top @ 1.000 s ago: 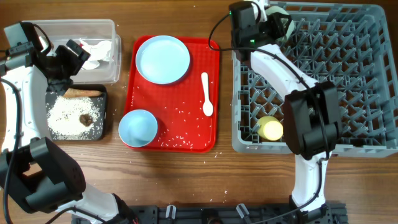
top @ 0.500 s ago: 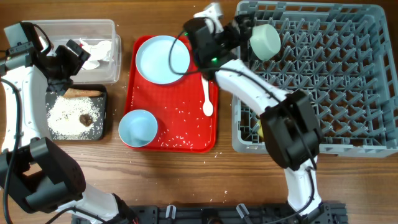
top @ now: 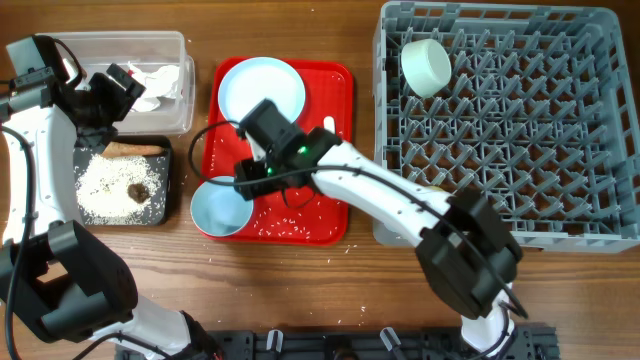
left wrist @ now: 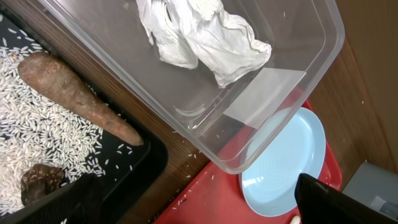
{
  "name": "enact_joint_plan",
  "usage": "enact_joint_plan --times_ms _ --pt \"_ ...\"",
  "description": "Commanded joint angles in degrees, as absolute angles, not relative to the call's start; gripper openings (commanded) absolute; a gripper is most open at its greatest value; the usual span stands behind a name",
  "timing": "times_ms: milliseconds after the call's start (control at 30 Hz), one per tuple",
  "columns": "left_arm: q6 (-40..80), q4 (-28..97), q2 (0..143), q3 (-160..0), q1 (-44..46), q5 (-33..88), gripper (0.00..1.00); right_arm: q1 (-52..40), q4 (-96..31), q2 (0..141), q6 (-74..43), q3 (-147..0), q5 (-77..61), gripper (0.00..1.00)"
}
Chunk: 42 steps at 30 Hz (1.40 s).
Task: Sort waste into correct bins and load items into the dishwasher rack
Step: 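Reach the right gripper back and grasp the light-blue bowl rim, then carry the light-blue bowl into the dish rack with the right gripper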
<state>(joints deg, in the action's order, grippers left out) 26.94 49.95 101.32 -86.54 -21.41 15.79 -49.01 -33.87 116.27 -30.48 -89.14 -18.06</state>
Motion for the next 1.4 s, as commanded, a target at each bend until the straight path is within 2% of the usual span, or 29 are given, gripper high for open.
enact_joint_plan --times_ms 0,33,233,267,300,433,533,633,700,767,900,1100,1200,1367 --pt "27.5 50.0 101.2 -87.3 -21.7 16.0 1.00 -49.3 -33.8 119.1 -35.1 -88.4 -15.9 0.42" --pt "27.5 50.0 101.2 -87.3 -21.7 16.0 1.00 -49.3 -34.0 120.7 -35.1 -88.4 -15.9 0.36" --pt "27.5 50.0 101.2 -87.3 -21.7 16.0 1.00 -49.3 -34.6 123.2 -36.4 -88.4 -15.9 0.24" --pt "27.5 50.0 101.2 -87.3 -21.7 16.0 1.00 -49.3 -34.6 123.2 -36.4 -88.4 -15.9 0.11" --pt "27.5 50.0 101.2 -87.3 -21.7 16.0 1.00 -49.3 -34.8 123.2 -36.4 -88.4 -15.9 0.04" --pt "27.5 50.0 101.2 -87.3 -21.7 16.0 1.00 -47.1 -38.3 118.4 -34.5 -89.4 -14.5 0.04" --pt "27.5 50.0 101.2 -87.3 -21.7 16.0 1.00 -42.5 -48.6 106.8 -35.3 -89.4 0.6 0.04" --pt "27.5 50.0 101.2 -87.3 -21.7 16.0 1.00 -34.4 -63.0 92.6 -42.2 -89.4 22.6 0.04" --pt "27.5 50.0 101.2 -87.3 -21.7 16.0 1.00 -30.2 -66.3 87.4 -43.4 -89.4 29.3 0.04" --pt "27.5 50.0 101.2 -87.3 -21.7 16.0 1.00 -27.0 -69.9 85.5 -38.5 -89.3 36.3 0.04" --pt "27.5 50.0 101.2 -87.3 -21.7 16.0 1.00 -26.3 -83.7 90.2 -45.1 -89.3 62.0 0.04" --pt "27.5 50.0 101.2 -87.3 -21.7 16.0 1.00 -26.3 -79.4 104.2 -34.5 -89.3 74.7 0.04" --pt "27.5 50.0 101.2 -87.3 -21.7 16.0 1.00 -26.3 -68.9 111.3 -15.4 -89.2 82.8 0.04" --pt "27.5 50.0 101.2 -87.3 -21.7 16.0 1.00 -26.3 -52.6 112.3 0.4 -89.2 82.7 0.04"
